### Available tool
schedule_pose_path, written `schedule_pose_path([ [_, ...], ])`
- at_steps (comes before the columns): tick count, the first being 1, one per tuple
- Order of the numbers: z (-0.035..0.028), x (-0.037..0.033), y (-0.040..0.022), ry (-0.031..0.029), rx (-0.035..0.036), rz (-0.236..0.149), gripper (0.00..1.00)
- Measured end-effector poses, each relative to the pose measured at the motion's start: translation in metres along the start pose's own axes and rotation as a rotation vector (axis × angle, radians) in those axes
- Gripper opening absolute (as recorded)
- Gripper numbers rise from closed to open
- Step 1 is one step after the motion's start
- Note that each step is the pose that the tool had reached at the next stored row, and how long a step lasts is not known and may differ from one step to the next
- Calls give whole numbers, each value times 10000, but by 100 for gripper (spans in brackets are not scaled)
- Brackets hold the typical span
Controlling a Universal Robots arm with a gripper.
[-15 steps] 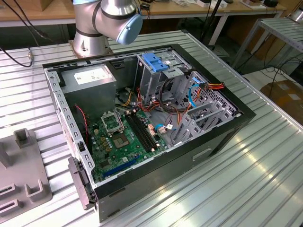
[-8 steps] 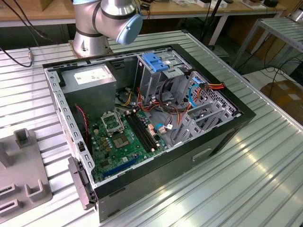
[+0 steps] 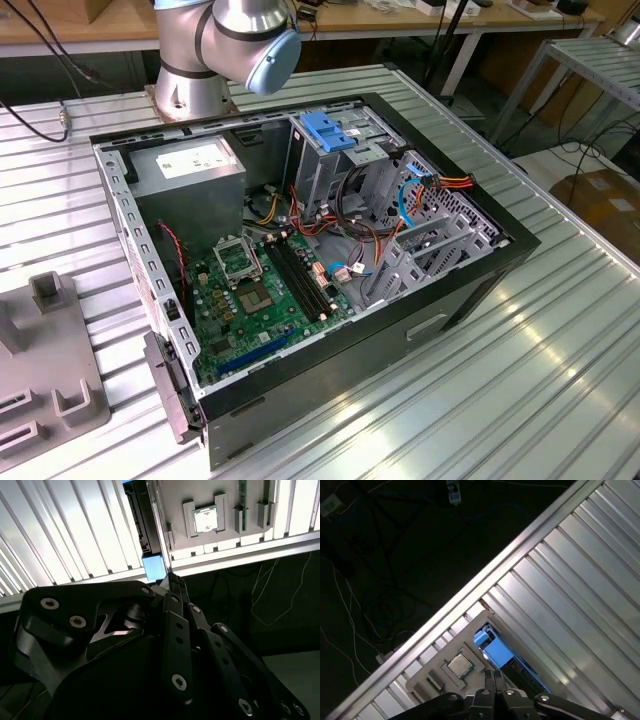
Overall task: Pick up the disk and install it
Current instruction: 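Pick up the disk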
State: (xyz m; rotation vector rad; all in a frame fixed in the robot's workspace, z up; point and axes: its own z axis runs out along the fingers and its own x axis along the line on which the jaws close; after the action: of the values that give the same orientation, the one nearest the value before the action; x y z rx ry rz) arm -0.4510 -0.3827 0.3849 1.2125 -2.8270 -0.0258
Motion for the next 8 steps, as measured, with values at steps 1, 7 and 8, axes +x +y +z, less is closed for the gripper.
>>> schedule_pose_path([
  [1,0,0,0,0,0,0,10],
  [7,0,0,0,22,29,-529,10],
  [8,0,0,0,33,43,-798,10],
])
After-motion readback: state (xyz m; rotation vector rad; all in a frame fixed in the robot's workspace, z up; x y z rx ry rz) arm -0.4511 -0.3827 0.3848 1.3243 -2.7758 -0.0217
